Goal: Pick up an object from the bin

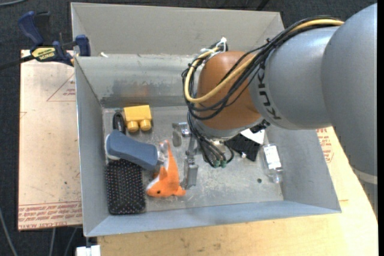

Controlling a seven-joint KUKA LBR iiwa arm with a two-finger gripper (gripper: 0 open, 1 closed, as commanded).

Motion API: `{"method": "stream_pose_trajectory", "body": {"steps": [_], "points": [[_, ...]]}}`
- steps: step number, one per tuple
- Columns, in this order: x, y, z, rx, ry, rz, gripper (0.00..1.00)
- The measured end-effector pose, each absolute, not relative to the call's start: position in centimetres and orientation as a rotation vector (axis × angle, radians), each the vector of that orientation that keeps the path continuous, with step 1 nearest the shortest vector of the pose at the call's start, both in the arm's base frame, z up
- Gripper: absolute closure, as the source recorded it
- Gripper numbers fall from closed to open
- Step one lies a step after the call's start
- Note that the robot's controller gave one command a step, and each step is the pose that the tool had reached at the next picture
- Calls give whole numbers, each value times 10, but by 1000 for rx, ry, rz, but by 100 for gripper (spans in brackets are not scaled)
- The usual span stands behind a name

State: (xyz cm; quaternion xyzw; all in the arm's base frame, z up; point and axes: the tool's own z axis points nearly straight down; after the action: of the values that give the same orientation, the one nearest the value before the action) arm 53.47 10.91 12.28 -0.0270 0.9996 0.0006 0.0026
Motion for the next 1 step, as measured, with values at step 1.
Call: {"method": "stream_pose_trajectory", "body": {"steps": [1], "points": [[511, 136, 79, -291, 3126, 4, 0]]}}
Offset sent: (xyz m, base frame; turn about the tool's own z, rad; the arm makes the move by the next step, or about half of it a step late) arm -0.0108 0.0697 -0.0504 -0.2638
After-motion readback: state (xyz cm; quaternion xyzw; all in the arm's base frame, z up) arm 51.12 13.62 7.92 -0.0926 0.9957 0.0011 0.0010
